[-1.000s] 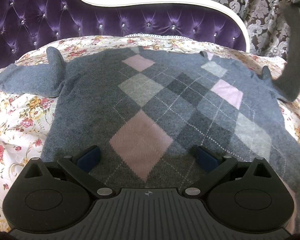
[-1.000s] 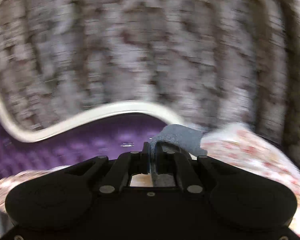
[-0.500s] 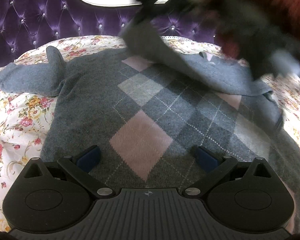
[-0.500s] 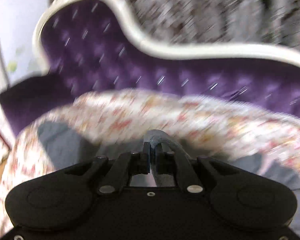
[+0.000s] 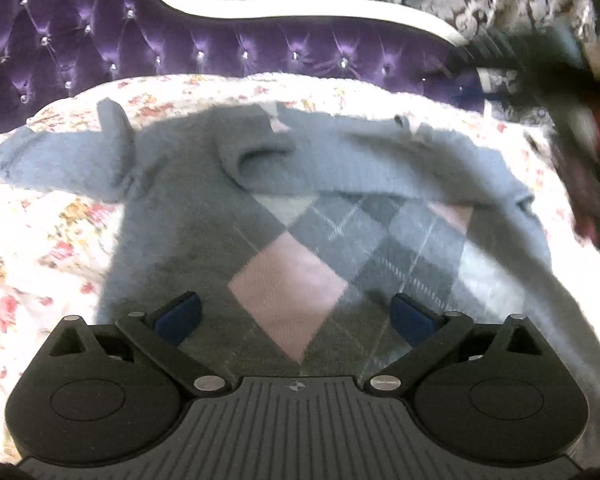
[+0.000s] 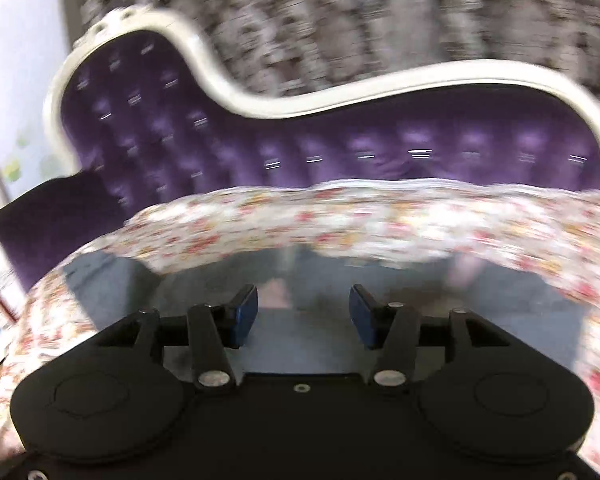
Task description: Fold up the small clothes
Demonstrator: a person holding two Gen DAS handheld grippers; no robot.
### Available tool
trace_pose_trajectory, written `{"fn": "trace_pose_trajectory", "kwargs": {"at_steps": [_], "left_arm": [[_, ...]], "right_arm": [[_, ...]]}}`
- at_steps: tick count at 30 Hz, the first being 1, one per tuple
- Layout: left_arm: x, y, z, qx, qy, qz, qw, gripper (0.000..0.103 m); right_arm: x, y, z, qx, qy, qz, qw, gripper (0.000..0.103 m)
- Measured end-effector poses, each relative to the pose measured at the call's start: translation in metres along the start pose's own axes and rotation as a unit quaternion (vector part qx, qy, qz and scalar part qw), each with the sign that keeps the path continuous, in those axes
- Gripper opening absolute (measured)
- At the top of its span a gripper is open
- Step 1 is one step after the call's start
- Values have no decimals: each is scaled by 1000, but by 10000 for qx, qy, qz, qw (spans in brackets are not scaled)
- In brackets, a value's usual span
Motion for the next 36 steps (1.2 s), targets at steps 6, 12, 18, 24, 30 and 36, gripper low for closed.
{"fn": "trace_pose_trajectory", "kwargs": {"at_steps": [6,12,18,24,30,36], "left_arm": [[-3,-14,-50,232,430,-342,9982,102],[44,-2,-81,928,553,-910,9900,102],[83,-1,-87,1058,468,-1119,9870,101],[106,-52,-89,89,22,-1445,9895,102],[91,-92,-84,-703,-201,-1433,9870,101],[78,-96,-74,-775,-215,-1399,9869,101]], "right_arm": [[-43,56,39,448,-51,624,9970,58],[-68,74,62,785,141,904,9927,58],[-77,78,77,521,69,1105,9925,59],[-69,84,84,247,-84,1295,9912,59],[-59,94,84,299,-100,1393,9897,59],[-48,102,82,296,-123,1512,9880,59]]}}
Point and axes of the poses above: each gripper's, at about its wrist camera, not at the fingertips, and x roughly the way its jaws point, y to its right, z to its underside, the point moved 5 cm from there along x, roughly the way its jaws point, and after that the axes turned 6 degrees about -z, right-handed, at the moved point
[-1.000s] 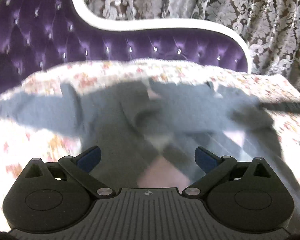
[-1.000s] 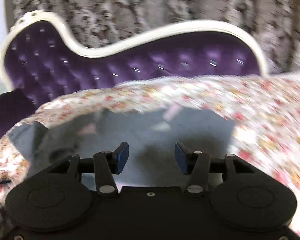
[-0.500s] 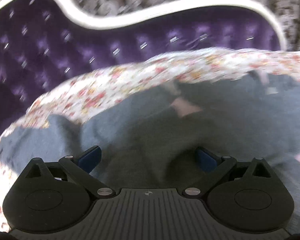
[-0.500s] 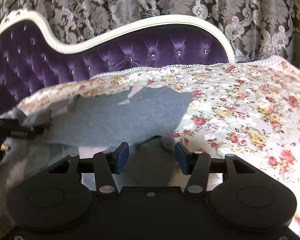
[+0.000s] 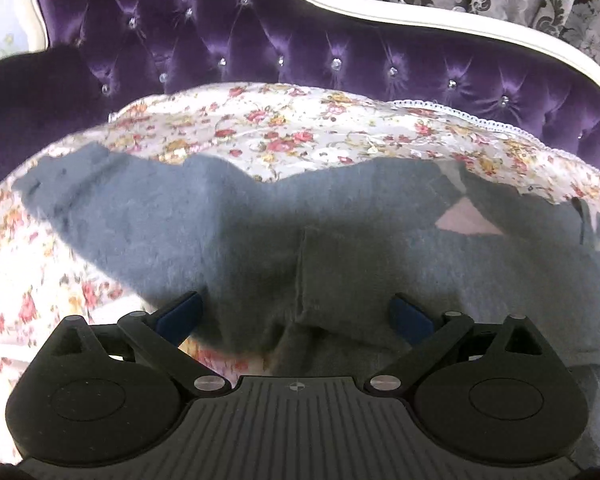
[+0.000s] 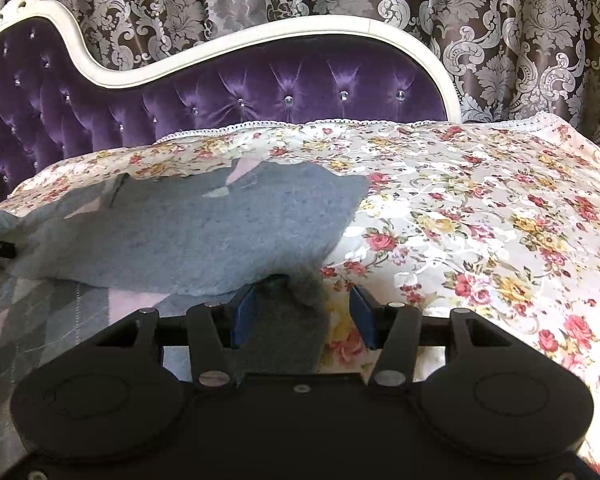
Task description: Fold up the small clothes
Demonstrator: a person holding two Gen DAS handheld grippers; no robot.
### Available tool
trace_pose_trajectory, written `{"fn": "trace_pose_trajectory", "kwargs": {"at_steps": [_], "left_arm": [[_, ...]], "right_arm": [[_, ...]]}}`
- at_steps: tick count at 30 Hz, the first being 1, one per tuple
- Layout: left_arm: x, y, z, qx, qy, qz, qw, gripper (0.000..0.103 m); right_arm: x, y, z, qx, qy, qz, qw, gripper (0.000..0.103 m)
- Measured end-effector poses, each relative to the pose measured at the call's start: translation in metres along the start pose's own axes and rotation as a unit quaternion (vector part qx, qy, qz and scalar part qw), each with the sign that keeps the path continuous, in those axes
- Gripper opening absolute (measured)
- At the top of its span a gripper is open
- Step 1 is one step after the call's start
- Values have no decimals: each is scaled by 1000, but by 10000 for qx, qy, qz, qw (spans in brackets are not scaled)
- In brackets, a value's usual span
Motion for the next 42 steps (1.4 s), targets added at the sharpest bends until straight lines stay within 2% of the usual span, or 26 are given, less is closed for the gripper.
{"fn": "trace_pose_trajectory", "kwargs": {"at_steps": [3,5,6,8,12,18,23,25,32,33,35,36,37,39,42], "left_arm": [[1,1,3,48,6,17,10000,101],[0,3,4,113,50,9,9999,101],[-1,4,5,143,59,32,9999,101],[-3,5,6,228,72,70,9997,101],[-7,8,9,346,128,150,9992,101],[-5,8,15,351,175,236,9990,102],[-4,8,17,368,210,266,9987,103],[-4,8,18,382,231,271,9986,103],[-4,9,20,369,285,243,9986,103],[-4,9,20,368,294,237,9986,103],[-4,9,20,369,308,232,9986,103],[-4,9,20,370,310,232,9986,103],[-4,9,20,373,306,235,9986,103],[-4,9,20,369,297,241,9986,103],[-4,9,20,371,300,241,9986,103]], "right_arm": [[5,6,-2,64,39,194,9998,58],[6,20,-2,218,51,784,9967,56],[5,30,-1,485,98,832,9953,57],[-1,40,0,757,161,674,9947,56],[-11,33,2,475,41,551,9973,58],[-36,30,-19,731,594,-191,9954,60],[4,44,-45,867,479,-265,9947,60],[25,53,-52,986,370,-211,9942,55],[64,67,-60,1169,170,-111,9929,51],[68,65,-60,1174,106,-139,9929,49],[77,58,-58,1089,-66,-164,9939,37],[79,54,-57,953,-122,-111,9953,21],[79,49,-56,735,-128,4,9972,13],[76,45,-57,456,-116,279,9985,11],[74,55,-53,585,-141,688,9958,6]]}}
Point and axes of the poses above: each gripper's, at about its wrist camera, not at the fingertips, and x roughly the way its jaws point, y to its right, z to its underside, the point moved 5 cm from there along x, roughly the way its jaws point, and after that the axes turned 6 degrees about -z, right-handed, at the moved point
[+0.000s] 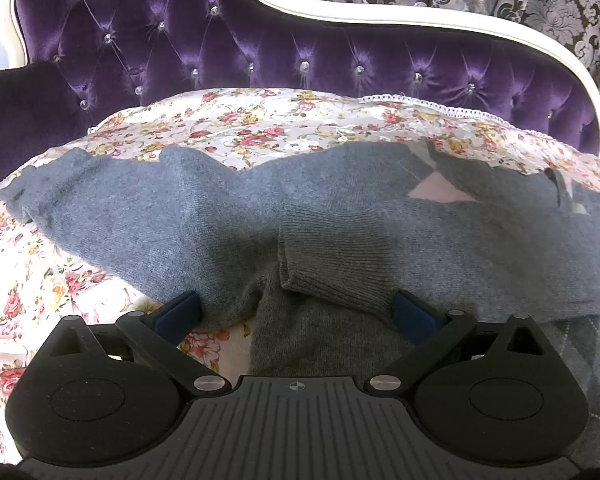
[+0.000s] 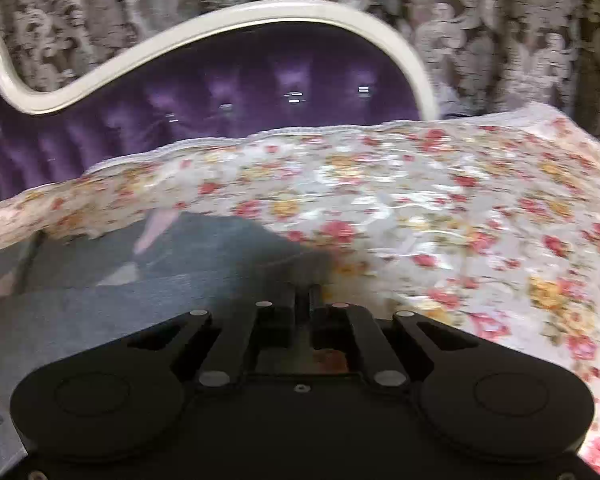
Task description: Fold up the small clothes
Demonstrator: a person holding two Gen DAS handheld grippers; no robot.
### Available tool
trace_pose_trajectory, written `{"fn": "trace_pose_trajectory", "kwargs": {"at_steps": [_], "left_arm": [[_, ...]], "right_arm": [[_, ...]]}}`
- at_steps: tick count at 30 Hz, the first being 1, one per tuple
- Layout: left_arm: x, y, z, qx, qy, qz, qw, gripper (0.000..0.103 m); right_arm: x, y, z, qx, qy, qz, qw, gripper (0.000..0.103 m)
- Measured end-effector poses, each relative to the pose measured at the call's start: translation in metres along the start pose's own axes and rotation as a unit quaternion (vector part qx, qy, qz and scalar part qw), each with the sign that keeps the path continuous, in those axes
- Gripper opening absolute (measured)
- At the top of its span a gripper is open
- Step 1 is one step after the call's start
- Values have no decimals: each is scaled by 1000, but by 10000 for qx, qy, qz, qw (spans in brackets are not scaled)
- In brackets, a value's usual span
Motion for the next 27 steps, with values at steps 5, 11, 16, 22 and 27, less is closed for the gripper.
{"fn": "trace_pose_trajectory", "kwargs": {"at_steps": [5,11,16,22,27], "left_arm": [[0,0,0,-13,-19,4,10000,103],[1,-1,-2,-32,-64,6,10000,103],[-1,-1,-2,151,-85,124,9998,103],[-23,-17,8,114,-77,257,9996,101],[-45,-46,13,29,136,278,9995,93]], "right_arm": [[-10,7,-3,33,72,6,10000,11],[-67,-12,-7,264,635,-265,9973,69],[-110,-65,17,56,654,-593,9961,96],[-146,-139,62,-278,915,-557,9939,102],[-149,-184,91,-445,636,-705,9945,102]]}}
Point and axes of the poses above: each gripper's, at about its wrist camera, not at the fingertips, and x roughly the way its jaws point, y to its right, z to its underside, the point moved 5 cm from there along x, roughly the way its jaws point, and after that the axes turned 6 degrees about -z, right-handed, at the moved point
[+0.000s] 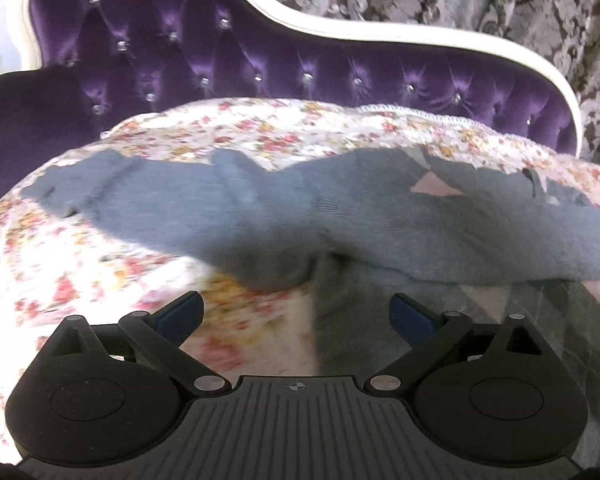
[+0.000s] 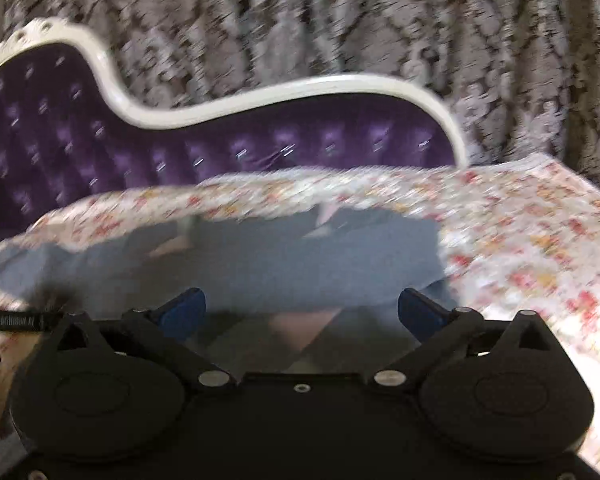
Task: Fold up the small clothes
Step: 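Reach the left gripper to the other sleeve cuff and close on it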
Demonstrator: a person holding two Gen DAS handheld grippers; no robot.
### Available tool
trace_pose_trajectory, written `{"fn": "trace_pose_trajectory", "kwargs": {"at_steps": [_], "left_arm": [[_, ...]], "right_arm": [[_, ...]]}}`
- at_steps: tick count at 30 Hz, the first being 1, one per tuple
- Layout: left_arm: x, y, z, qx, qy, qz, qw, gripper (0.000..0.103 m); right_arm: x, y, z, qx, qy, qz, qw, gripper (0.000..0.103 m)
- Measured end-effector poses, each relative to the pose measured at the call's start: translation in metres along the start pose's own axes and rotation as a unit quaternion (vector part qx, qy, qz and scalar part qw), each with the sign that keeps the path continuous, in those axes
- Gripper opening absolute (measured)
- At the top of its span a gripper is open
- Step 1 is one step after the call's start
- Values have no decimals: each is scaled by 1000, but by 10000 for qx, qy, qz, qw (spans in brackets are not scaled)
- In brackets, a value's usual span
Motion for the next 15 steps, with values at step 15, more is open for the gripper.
{"fn": "trace_pose_trajectory", "kwargs": {"at_steps": [15], "left_arm": [[29,-143,-36,-1241,-156,-842,9886,81]], "right_arm": [[34,-25,41,124,-668,-290,9973,102]]}}
Point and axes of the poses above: each gripper's, at about its wrist camera, not at the fingertips, and x roughly the way its jaws point, y to its right, z to its underside, the point moved 5 cm from there along x, roughly the way its jaws point, and after that the axes turned 6 degrees about -z, right-handed, at the moved point
